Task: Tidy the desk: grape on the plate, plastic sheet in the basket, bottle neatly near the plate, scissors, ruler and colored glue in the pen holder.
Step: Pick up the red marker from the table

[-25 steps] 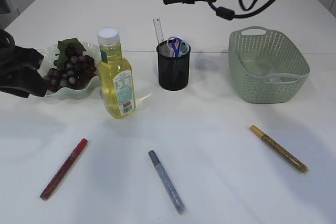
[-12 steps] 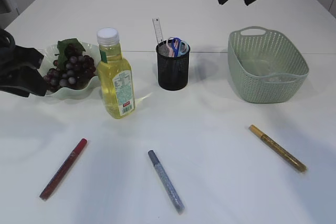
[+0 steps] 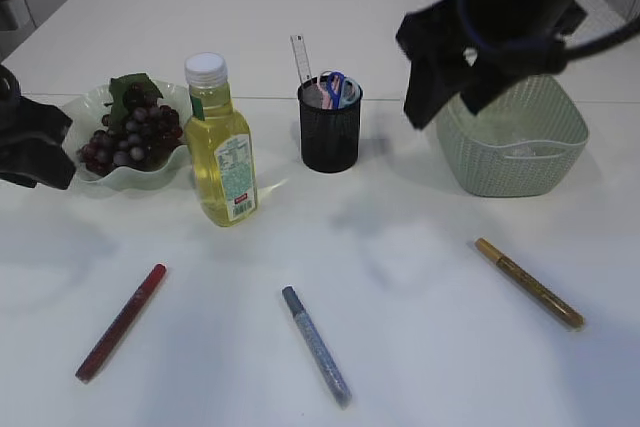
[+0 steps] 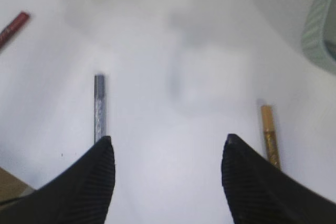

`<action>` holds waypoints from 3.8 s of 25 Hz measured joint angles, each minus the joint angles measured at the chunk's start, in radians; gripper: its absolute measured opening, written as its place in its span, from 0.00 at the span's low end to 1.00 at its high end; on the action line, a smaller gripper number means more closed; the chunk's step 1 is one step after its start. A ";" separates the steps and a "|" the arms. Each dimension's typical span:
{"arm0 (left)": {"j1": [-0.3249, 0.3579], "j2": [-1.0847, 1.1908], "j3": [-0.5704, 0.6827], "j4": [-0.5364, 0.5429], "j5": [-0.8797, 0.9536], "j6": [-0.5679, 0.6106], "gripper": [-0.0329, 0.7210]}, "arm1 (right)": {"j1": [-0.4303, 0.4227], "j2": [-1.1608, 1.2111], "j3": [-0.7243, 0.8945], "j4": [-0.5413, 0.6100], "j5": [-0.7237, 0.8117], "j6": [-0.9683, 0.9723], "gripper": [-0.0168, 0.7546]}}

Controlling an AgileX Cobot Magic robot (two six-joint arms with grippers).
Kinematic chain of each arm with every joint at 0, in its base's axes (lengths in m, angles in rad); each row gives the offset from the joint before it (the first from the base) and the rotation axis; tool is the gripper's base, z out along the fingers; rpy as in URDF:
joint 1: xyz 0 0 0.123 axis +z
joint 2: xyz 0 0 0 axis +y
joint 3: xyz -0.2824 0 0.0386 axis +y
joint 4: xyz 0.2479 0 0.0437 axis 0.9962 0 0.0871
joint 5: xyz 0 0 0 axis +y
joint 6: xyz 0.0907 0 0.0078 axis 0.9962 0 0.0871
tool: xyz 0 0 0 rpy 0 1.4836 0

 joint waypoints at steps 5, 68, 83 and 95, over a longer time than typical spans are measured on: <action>0.000 0.025 0.000 0.032 0.057 0.000 0.55 | 0.063 -0.017 0.166 -0.002 -0.005 0.006 0.67; -0.139 0.432 0.086 0.132 -0.095 -0.136 0.66 | 0.073 -0.024 0.279 0.002 -0.075 0.010 0.67; -0.139 0.432 0.086 0.134 -0.118 -0.138 0.65 | 0.073 -0.024 0.279 0.002 -0.075 0.010 0.67; -0.139 0.432 0.086 0.152 -0.126 -0.138 0.65 | 0.073 -0.024 0.279 0.002 -0.075 0.010 0.67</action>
